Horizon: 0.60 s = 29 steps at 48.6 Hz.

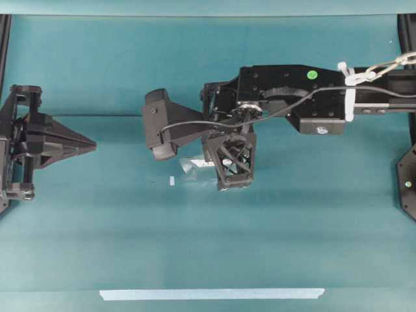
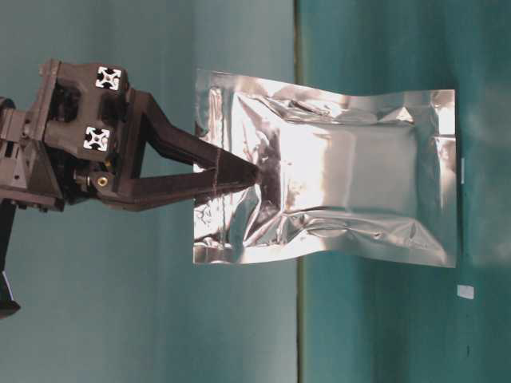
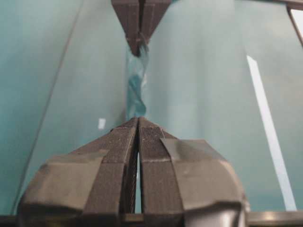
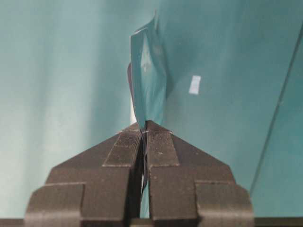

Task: Hand over the silver zip bag and make it stand upright.

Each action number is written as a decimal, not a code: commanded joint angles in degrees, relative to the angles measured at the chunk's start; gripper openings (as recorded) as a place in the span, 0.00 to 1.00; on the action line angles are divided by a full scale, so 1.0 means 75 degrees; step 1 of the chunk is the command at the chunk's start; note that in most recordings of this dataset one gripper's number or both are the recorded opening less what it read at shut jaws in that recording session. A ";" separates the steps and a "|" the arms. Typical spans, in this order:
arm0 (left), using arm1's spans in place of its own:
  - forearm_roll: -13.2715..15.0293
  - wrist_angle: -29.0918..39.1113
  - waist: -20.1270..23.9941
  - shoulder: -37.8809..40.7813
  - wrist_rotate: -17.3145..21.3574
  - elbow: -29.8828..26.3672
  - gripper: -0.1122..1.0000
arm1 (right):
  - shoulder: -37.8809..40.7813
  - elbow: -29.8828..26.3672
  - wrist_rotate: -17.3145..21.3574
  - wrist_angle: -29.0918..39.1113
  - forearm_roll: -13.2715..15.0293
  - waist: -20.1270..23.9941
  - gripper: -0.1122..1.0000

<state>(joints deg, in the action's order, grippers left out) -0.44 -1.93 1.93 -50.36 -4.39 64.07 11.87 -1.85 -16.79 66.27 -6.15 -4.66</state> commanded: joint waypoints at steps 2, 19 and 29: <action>-0.0023 -0.0012 0.0105 0.0047 -0.0070 -0.0082 0.10 | -0.0070 -0.0117 -0.0105 -0.0047 0.0012 0.0047 0.11; -0.0023 0.0188 0.0141 0.0211 -0.0199 -0.0023 0.10 | -0.0012 -0.0082 -0.0105 -0.0082 0.0012 0.0059 0.11; -0.0023 -0.0480 0.0152 0.0316 -0.0504 0.0293 0.10 | -0.0012 -0.0082 -0.0094 -0.0234 0.0012 0.0059 0.11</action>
<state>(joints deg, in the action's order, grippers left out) -0.53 -3.08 2.90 -48.43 -7.82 66.27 12.39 -1.93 -16.88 65.04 -6.15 -4.48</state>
